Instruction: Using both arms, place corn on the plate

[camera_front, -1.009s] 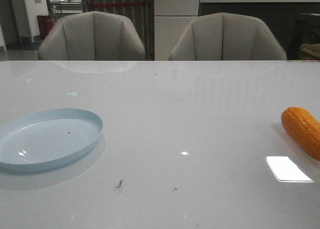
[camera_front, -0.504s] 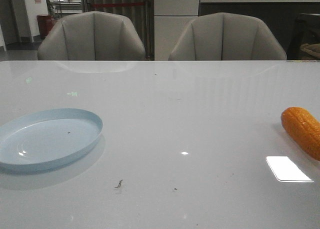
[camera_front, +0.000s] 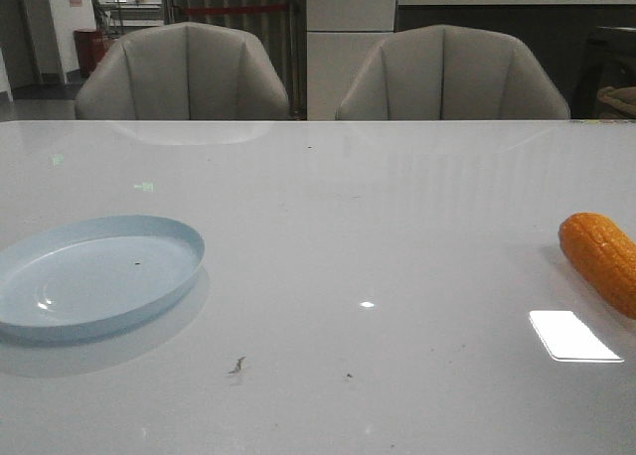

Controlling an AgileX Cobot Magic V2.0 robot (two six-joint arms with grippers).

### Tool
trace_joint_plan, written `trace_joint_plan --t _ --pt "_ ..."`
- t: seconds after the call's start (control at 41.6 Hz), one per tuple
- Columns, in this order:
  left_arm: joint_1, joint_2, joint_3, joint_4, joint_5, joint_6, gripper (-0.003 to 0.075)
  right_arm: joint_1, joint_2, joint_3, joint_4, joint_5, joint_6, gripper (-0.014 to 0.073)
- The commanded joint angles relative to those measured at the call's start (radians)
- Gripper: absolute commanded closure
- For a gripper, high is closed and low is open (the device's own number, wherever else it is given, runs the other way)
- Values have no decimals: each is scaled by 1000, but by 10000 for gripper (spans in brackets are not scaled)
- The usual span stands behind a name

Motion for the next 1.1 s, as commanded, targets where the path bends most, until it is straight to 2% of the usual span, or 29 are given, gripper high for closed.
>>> trace_joint_plan --t 0.0,0.264,0.48,0.889,1.081 --pt "1 106 -105 -13 3 7 290 -7 5 -34 19 -69 -8 156" --pt "1 457 -253 -24 186 7 290 -7 5 -34 38 -52 -8 156" --pt "1 635 -288 -75 207 7 296 -7 5 -34 38 -39 -8 156" --pt "-1 739 -290 -121 198 7 418 -7 5 -34 38 -39 -8 156" --pt "-1 753 -290 -125 198 7 451 -7 5 -34 38 -39 -8 156"
